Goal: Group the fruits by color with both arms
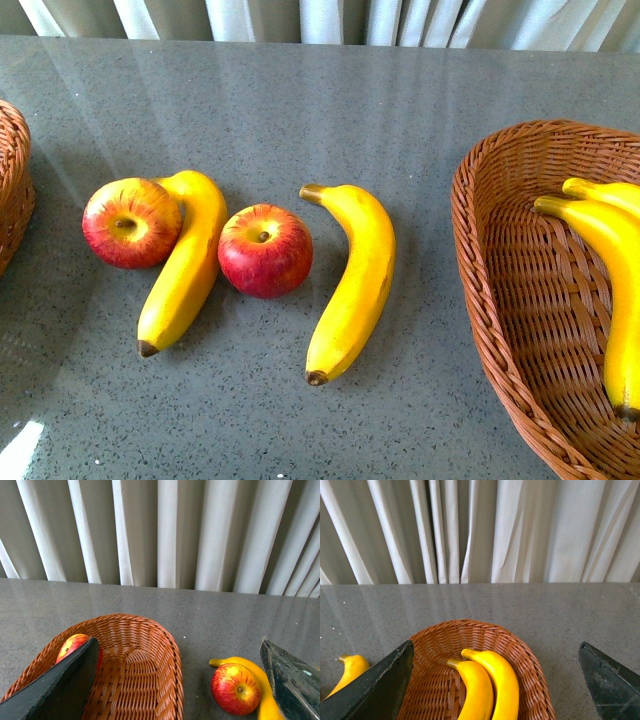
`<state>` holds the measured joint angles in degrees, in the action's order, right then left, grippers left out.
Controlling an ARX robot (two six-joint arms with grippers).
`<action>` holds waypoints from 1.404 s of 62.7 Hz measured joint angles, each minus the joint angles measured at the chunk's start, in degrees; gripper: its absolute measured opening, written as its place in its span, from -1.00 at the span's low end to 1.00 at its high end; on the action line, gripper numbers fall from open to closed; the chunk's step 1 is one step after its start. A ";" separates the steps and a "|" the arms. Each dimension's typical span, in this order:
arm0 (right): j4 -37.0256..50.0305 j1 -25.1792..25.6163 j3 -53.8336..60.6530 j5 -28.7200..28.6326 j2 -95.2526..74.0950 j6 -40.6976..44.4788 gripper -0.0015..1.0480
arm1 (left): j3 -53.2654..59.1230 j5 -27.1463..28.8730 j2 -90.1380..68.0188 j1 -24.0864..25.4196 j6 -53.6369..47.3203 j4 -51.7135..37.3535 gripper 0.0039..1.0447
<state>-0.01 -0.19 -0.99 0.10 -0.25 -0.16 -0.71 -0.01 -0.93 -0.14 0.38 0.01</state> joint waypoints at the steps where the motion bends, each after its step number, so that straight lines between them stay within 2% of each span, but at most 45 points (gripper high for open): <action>1: 0.00 0.00 0.00 0.00 0.00 0.00 0.82 | 0.00 0.00 0.00 0.00 0.00 0.00 0.83; 80: 0.00 0.00 0.00 0.00 0.00 0.00 0.82 | 0.00 0.00 0.00 0.00 0.00 0.02 0.83; 82: 0.00 0.00 0.00 0.00 0.00 0.00 0.82 | -0.70 2.62 -1.18 -0.66 1.25 2.23 0.83; 86: 0.00 -0.02 0.00 0.07 -0.02 0.00 0.82 | -7.21 14.69 -10.45 -6.36 6.99 15.23 0.83; 88: 0.00 0.00 0.00 0.02 0.00 0.00 0.82 | -9.90 18.47 -15.41 -8.63 8.76 18.10 0.83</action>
<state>-0.01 -0.19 -0.99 0.12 -0.25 -0.16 -10.61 18.46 -16.34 -8.78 9.15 18.11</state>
